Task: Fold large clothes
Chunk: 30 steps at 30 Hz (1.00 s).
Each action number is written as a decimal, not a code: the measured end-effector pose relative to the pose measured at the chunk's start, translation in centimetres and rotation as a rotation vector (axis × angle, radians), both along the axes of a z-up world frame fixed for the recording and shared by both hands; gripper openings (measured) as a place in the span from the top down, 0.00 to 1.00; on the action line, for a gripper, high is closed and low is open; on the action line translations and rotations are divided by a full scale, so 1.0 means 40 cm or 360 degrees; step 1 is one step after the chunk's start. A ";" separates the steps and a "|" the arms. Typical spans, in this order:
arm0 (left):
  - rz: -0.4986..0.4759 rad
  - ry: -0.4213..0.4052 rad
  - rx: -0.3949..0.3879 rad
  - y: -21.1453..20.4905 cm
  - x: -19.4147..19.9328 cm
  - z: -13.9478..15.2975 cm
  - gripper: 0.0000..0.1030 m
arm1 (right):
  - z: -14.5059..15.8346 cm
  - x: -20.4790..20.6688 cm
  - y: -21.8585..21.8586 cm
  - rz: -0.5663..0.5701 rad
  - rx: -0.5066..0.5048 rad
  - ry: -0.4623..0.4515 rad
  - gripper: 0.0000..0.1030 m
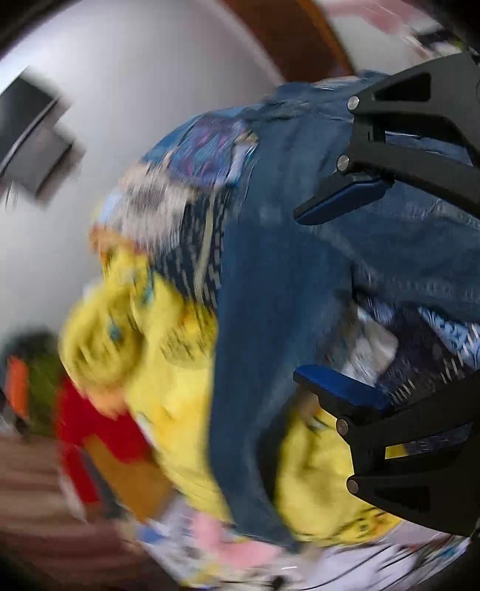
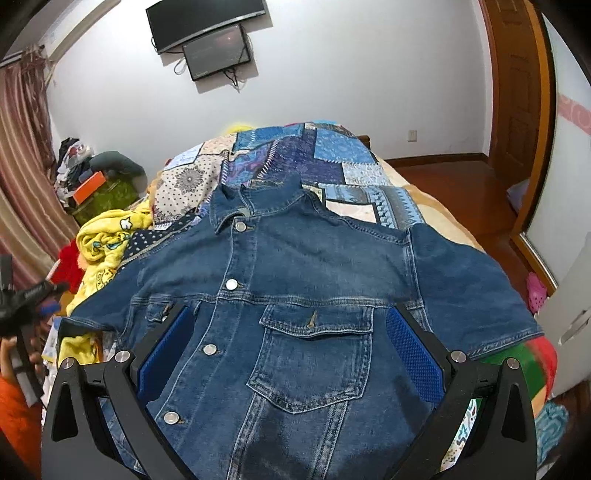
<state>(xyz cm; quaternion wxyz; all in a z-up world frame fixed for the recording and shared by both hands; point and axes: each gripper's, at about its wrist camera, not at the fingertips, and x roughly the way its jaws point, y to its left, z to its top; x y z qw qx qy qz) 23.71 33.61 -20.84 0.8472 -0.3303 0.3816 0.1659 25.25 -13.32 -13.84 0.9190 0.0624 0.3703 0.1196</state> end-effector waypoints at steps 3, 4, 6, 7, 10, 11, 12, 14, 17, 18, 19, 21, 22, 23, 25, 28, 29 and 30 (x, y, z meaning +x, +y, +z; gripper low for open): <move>0.0152 0.0010 -0.0278 0.109 -0.043 -0.088 0.25 | -0.006 0.005 0.015 0.0007 -0.0044 0.0007 0.00; 0.0204 0.0007 -0.0368 0.144 -0.055 -0.117 0.25 | -0.007 0.004 0.019 0.0008 -0.0053 0.0008 0.00; 0.0270 -0.0026 -0.0485 0.190 -0.070 -0.151 0.25 | -0.010 0.007 0.039 0.0020 -0.0085 0.0014 0.00; 0.0294 -0.0051 -0.0527 0.210 -0.073 -0.164 0.25 | -0.012 0.009 0.043 0.0024 -0.0095 0.0016 0.00; 0.0324 -0.0071 -0.0535 0.252 -0.056 -0.181 0.25 | -0.018 0.013 0.070 0.0047 -0.0149 0.0020 0.00; 0.0326 -0.0067 -0.0513 0.262 -0.047 -0.183 0.25 | -0.020 0.013 0.078 0.0057 -0.0165 0.0022 0.00; 0.0341 -0.0049 -0.0487 0.272 -0.039 -0.189 0.26 | -0.021 0.014 0.085 0.0064 -0.0176 0.0023 0.00; 0.0402 0.0006 -0.0449 0.293 -0.028 -0.207 0.40 | -0.023 0.015 0.099 0.0083 -0.0209 0.0025 0.00; 0.0475 0.0168 -0.0251 0.305 -0.011 -0.218 0.71 | -0.022 0.010 0.113 0.0108 -0.0250 0.0015 0.00; 0.0464 0.0201 -0.0181 0.295 -0.004 -0.214 0.72 | -0.021 0.008 0.116 0.0111 -0.0269 0.0010 0.00; 0.0444 0.0203 -0.0107 0.280 0.000 -0.202 0.81 | -0.020 0.007 0.120 0.0112 -0.0281 0.0007 0.00; 0.0397 0.0208 0.0100 0.238 0.007 -0.159 0.91 | -0.018 0.001 0.121 0.0113 -0.0308 -0.0008 0.00; 0.0384 0.0212 0.0211 0.216 0.012 -0.133 0.91 | -0.016 0.001 0.124 0.0112 -0.0313 -0.0010 0.00; 0.0370 0.0200 0.0310 0.195 0.014 -0.103 0.91 | -0.015 0.000 0.124 0.0113 -0.0312 -0.0009 0.00; 0.0329 0.0130 0.0389 0.173 0.011 -0.050 0.93 | -0.008 -0.004 0.118 0.0118 -0.0286 -0.0012 0.00; 0.0256 -0.0016 0.0491 0.126 0.019 0.053 0.93 | 0.000 -0.012 0.108 0.0112 -0.0268 -0.0033 0.00; 0.0220 -0.0061 0.0531 0.099 0.026 0.091 0.94 | 0.003 -0.014 0.102 0.0107 -0.0263 -0.0039 0.00; 0.0175 -0.0108 0.0558 0.074 0.045 0.125 0.94 | 0.005 -0.015 0.095 0.0100 -0.0252 -0.0042 0.00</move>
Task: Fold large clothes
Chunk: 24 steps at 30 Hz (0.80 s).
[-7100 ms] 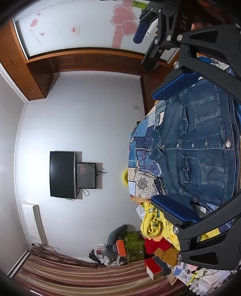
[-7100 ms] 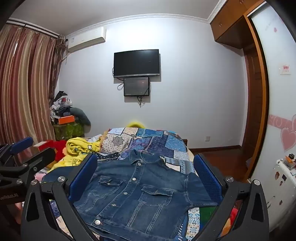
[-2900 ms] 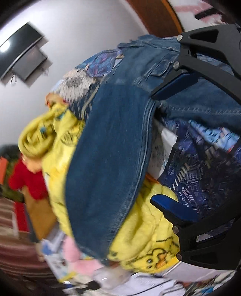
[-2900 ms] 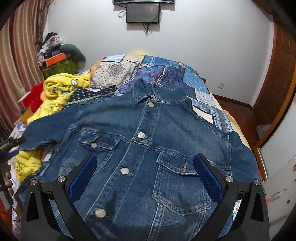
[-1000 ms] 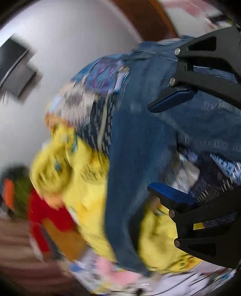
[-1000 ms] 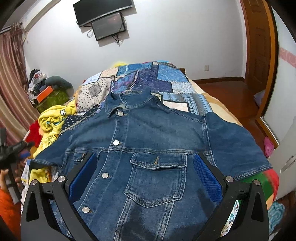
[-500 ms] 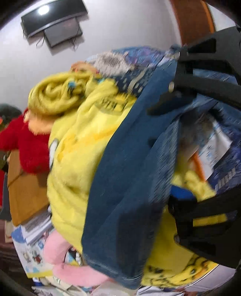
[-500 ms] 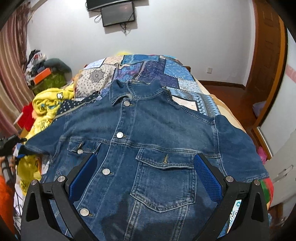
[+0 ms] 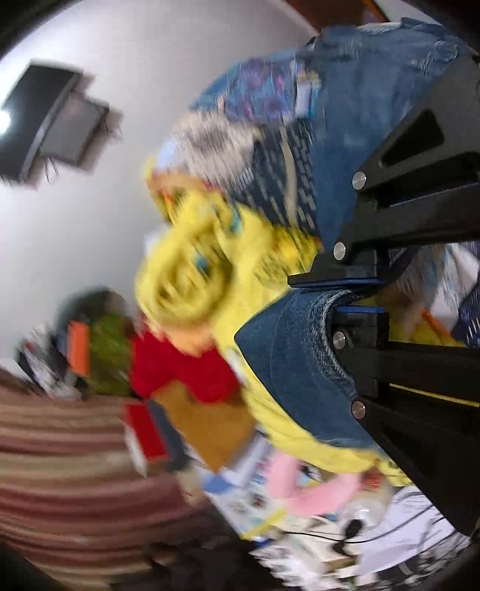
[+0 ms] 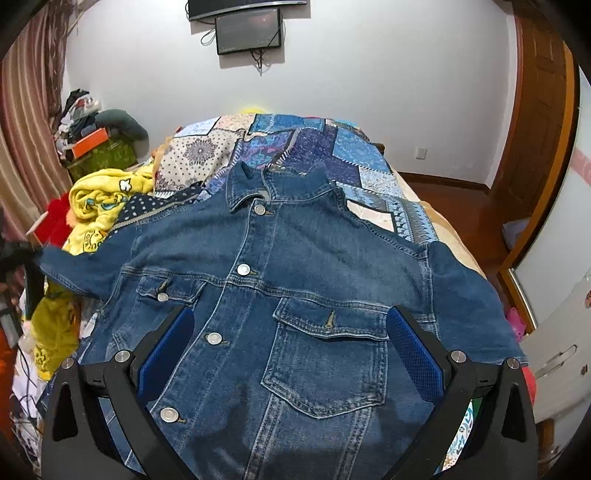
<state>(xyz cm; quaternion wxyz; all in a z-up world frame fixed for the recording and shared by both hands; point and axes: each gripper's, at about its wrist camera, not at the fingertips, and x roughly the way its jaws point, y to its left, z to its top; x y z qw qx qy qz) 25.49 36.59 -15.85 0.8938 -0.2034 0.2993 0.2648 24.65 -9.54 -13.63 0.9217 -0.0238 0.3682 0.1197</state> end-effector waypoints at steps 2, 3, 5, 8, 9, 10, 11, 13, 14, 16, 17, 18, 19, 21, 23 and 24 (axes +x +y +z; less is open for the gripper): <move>-0.0113 -0.0072 0.0054 -0.062 0.025 0.063 0.94 | 0.004 -0.003 -0.011 -0.0013 0.0026 -0.0007 0.00; -0.0184 -0.0106 0.0073 -0.100 0.042 0.091 0.94 | 0.006 -0.004 -0.021 -0.0023 0.0042 -0.0011 0.00; -0.0323 -0.0155 0.0092 -0.181 0.072 0.135 0.95 | 0.009 -0.007 -0.037 -0.0042 0.0068 -0.0014 0.00; -0.0502 -0.0177 0.0084 -0.295 0.125 0.160 0.96 | 0.010 -0.012 -0.068 -0.0074 0.0110 -0.0013 0.00; -0.0568 -0.0174 0.0079 -0.341 0.146 0.160 0.96 | 0.011 -0.014 -0.081 -0.0087 0.0131 -0.0012 0.00; -0.0629 -0.0164 0.0079 -0.386 0.165 0.157 0.96 | 0.010 -0.015 -0.089 -0.0092 0.0144 -0.0011 0.00; -0.0675 -0.0151 0.0081 -0.422 0.181 0.150 0.96 | 0.010 -0.016 -0.103 -0.0102 0.0166 -0.0009 0.00; -0.0802 -0.0092 0.0079 -0.517 0.213 0.116 0.96 | 0.010 -0.015 -0.126 -0.0116 0.0193 0.0000 0.00; -0.0873 -0.0052 0.0067 -0.564 0.228 0.093 0.96 | 0.010 -0.014 -0.134 -0.0121 0.0200 0.0003 0.00; -0.0995 0.0042 0.0068 -0.644 0.252 0.043 0.96 | 0.009 -0.015 -0.154 -0.0139 0.0202 0.0003 0.00; -0.1066 0.0113 0.0068 -0.683 0.260 0.009 0.96 | 0.008 -0.016 -0.162 -0.0147 0.0198 0.0002 0.00; -0.1110 0.0170 0.0065 -0.713 0.265 -0.017 0.96 | 0.007 -0.017 -0.170 -0.0155 0.0192 0.0001 0.00; -0.1147 0.0233 0.0061 -0.745 0.269 -0.049 0.96 | 0.006 -0.019 -0.178 -0.0158 0.0189 0.0001 0.00; -0.1223 0.0368 0.0055 -0.793 0.267 -0.116 0.96 | 0.004 -0.021 -0.196 -0.0170 0.0186 0.0002 0.00; -0.1265 0.0460 0.0038 -0.827 0.263 -0.162 0.96 | -0.002 -0.021 -0.213 -0.0184 0.0186 0.0010 0.00; -0.1264 0.0494 0.0027 -0.836 0.257 -0.181 0.96 | -0.006 -0.020 -0.220 -0.0194 0.0187 0.0016 0.00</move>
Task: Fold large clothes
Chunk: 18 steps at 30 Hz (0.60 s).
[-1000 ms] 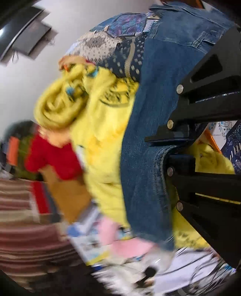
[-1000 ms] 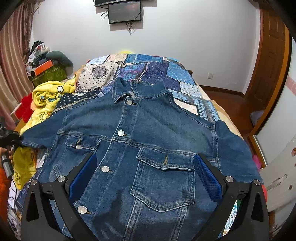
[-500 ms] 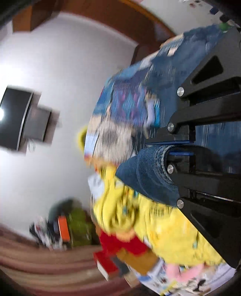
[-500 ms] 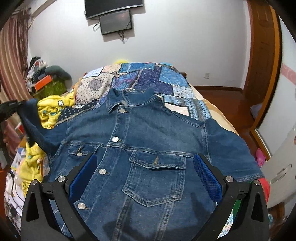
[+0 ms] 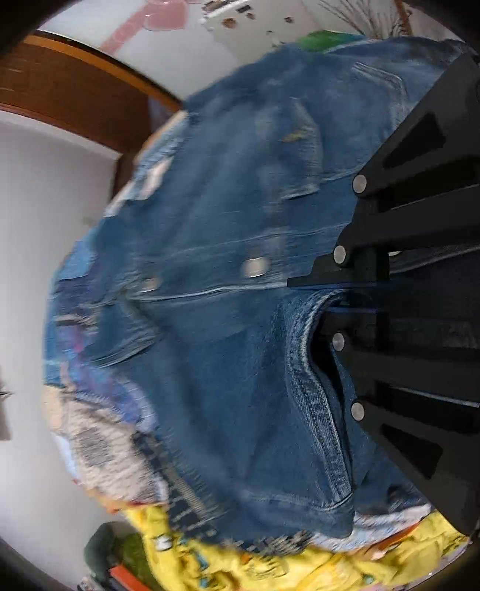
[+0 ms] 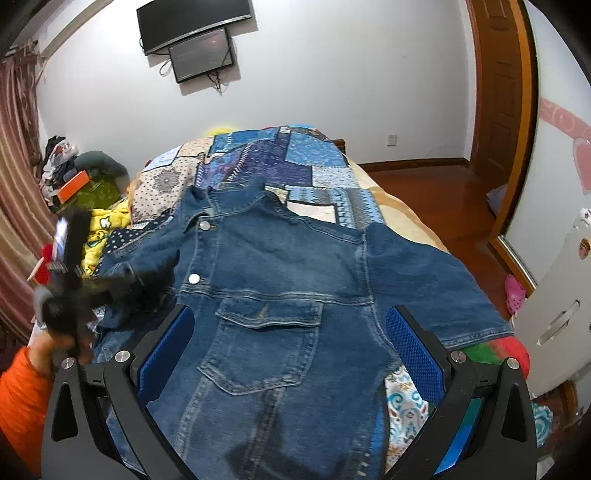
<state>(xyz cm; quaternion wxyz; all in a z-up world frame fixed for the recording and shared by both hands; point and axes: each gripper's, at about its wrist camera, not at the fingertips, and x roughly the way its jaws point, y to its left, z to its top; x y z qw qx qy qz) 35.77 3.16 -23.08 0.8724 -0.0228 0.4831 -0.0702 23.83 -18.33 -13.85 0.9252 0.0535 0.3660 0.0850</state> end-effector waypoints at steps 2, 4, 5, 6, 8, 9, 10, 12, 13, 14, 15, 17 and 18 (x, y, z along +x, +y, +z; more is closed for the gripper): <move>0.0004 0.0063 -0.0013 -0.006 -0.007 -0.029 0.90 | -0.006 0.003 -0.011 -0.0012 0.0006 0.0013 0.00; 0.0020 0.0109 -0.0056 0.004 -0.019 -0.040 0.81 | -0.010 0.006 -0.020 -0.0021 0.0017 0.0024 0.00; 0.0031 0.0118 -0.0088 0.006 -0.032 -0.037 0.72 | -0.011 0.007 -0.023 -0.0025 0.0023 0.0028 0.00; 0.0041 0.0119 -0.0114 0.012 -0.044 -0.031 0.67 | -0.011 0.007 -0.024 -0.0027 0.0027 0.0028 0.00; 0.0066 0.0088 -0.0177 0.038 -0.073 -0.011 0.48 | -0.007 0.004 -0.025 -0.0027 0.0026 0.0024 0.00; 0.0076 0.0066 -0.0220 0.053 -0.085 0.001 0.46 | -0.006 0.004 -0.023 -0.0024 0.0022 0.0021 0.00; 0.0088 0.0054 -0.0259 0.071 -0.091 0.010 0.44 | -0.007 0.005 -0.024 -0.0022 0.0019 0.0020 0.00; 0.0139 0.0041 -0.0344 0.114 -0.105 0.031 0.41 | -0.007 0.006 -0.020 -0.0017 0.0013 0.0017 0.00; 0.0184 0.0034 -0.0396 0.143 -0.114 0.039 0.40 | -0.008 0.006 -0.019 -0.0015 0.0013 0.0017 0.00; 0.0218 0.0032 -0.0435 0.166 -0.111 0.046 0.39 | -0.008 0.006 -0.018 -0.0013 0.0014 0.0018 0.00; 0.0269 0.0032 -0.0488 0.197 -0.115 0.049 0.39 | -0.010 0.007 -0.016 -0.0010 0.0013 0.0019 0.00; 0.0378 0.0040 -0.0558 0.260 -0.116 0.046 0.39 | -0.012 0.007 -0.012 -0.0005 0.0009 0.0022 0.00; 0.0421 0.0048 -0.0575 0.285 -0.111 0.042 0.39 | -0.013 0.007 -0.010 -0.0002 0.0005 0.0024 0.00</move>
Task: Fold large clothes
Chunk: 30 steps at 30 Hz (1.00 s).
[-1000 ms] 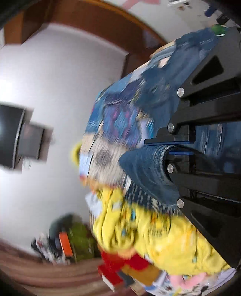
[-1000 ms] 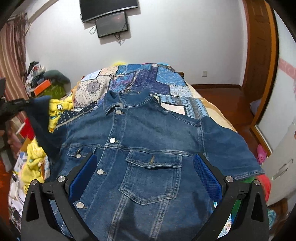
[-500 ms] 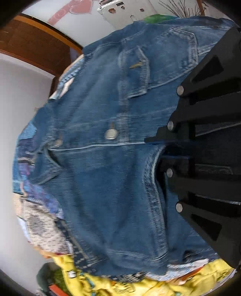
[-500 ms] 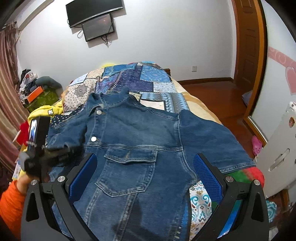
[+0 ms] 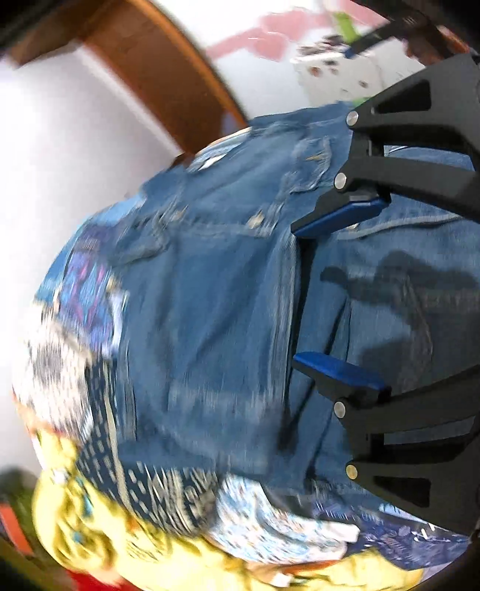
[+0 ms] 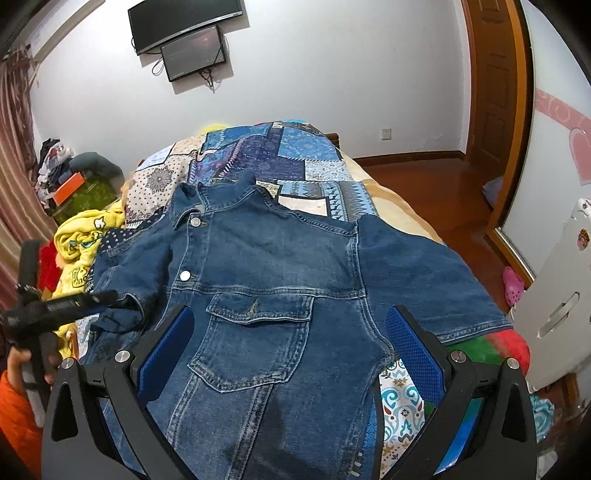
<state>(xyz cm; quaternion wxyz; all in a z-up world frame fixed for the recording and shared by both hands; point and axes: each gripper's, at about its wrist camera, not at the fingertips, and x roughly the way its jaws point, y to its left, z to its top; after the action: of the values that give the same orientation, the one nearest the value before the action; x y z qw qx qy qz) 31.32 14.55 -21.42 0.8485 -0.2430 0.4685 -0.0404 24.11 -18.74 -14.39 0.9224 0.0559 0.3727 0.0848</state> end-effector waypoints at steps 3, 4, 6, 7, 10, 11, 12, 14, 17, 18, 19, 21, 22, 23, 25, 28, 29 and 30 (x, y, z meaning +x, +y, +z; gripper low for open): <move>0.0139 0.0054 -0.0090 0.082 0.007 -0.028 0.39 | -0.003 0.000 0.004 0.0007 -0.0012 0.0001 0.00; 0.0174 0.0068 -0.0128 0.104 0.003 -0.038 0.39 | -0.003 0.000 0.005 0.0007 -0.0015 0.0001 0.00; 0.0238 0.0097 -0.0191 0.142 0.008 -0.060 0.39 | -0.006 0.003 0.006 0.0003 -0.0027 0.0007 0.00; 0.0261 0.0103 -0.0222 0.155 0.011 -0.068 0.39 | -0.008 0.004 0.004 0.0001 -0.0026 0.0010 0.00; 0.0319 0.0104 -0.0277 0.184 0.024 -0.083 0.47 | -0.010 0.007 -0.001 -0.0011 -0.0015 0.0018 0.00; 0.0332 0.0114 -0.0279 0.190 0.030 -0.087 0.56 | -0.010 0.007 -0.004 -0.0015 -0.0015 0.0019 0.00; 0.0345 0.0119 -0.0282 0.194 0.035 -0.089 0.60 | -0.010 0.007 -0.008 -0.0019 -0.0016 0.0020 0.00; 0.0344 0.0120 -0.0294 0.201 0.042 -0.091 0.65 | -0.009 0.007 -0.014 -0.0026 -0.0017 0.0019 0.00; 0.0322 0.0113 -0.0217 0.189 0.047 -0.068 0.73 | -0.008 0.005 -0.025 -0.0042 -0.0004 0.0018 0.00; 0.0312 0.0105 -0.0186 0.181 0.051 -0.058 0.74 | -0.007 0.004 -0.031 -0.0048 0.0004 0.0018 0.00; 0.0305 0.0097 -0.0156 0.172 0.045 -0.049 0.75 | -0.007 0.003 -0.034 -0.0052 0.0011 0.0018 0.00; 0.0278 0.0069 -0.0082 0.155 0.055 -0.018 0.77 | -0.007 0.001 -0.043 -0.0059 0.0023 0.0017 0.00; 0.0257 0.0055 -0.0034 0.140 0.058 0.004 0.77 | -0.007 0.002 -0.045 -0.0061 0.0027 0.0017 0.00; 0.0242 0.0047 -0.0002 0.132 0.061 0.015 0.77 | -0.007 0.000 -0.051 -0.0064 0.0035 0.0016 0.00; 0.0204 0.0013 0.0088 0.104 0.066 0.050 0.77 | -0.008 -0.002 -0.058 -0.0068 0.0050 0.0013 0.00; 0.0126 -0.0017 0.0218 0.050 0.086 0.094 0.77 | -0.010 -0.005 -0.073 -0.0079 0.0076 0.0010 0.00; 0.0108 -0.0018 0.0276 0.030 0.094 0.105 0.77 | -0.011 -0.006 -0.080 -0.0086 0.0087 0.0010 0.00; 0.0105 -0.0006 0.0303 0.022 0.099 0.105 0.77 | -0.011 -0.008 -0.088 -0.0093 0.0101 0.0011 0.00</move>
<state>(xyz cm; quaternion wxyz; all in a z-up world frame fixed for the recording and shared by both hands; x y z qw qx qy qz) 35.27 15.41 -17.20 0.8694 -0.1765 0.4605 0.0317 23.80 -22.25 -14.85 0.9210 0.0962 0.3711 0.0695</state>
